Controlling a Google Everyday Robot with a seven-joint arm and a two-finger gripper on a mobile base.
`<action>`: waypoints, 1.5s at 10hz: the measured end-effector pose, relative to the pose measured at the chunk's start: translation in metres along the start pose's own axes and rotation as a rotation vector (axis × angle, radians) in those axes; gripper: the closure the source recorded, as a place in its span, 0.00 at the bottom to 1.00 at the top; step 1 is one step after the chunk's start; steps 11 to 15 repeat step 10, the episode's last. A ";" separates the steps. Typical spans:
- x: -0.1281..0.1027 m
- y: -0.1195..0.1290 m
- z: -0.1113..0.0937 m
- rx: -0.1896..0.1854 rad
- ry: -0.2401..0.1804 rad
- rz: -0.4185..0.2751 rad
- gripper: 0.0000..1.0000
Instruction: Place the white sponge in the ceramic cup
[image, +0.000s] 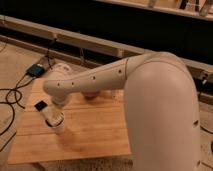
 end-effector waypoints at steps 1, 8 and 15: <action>0.002 0.000 0.000 -0.010 0.003 0.011 0.20; 0.001 -0.012 -0.008 -0.029 0.022 0.194 0.20; 0.002 -0.016 -0.010 -0.043 0.023 0.225 0.20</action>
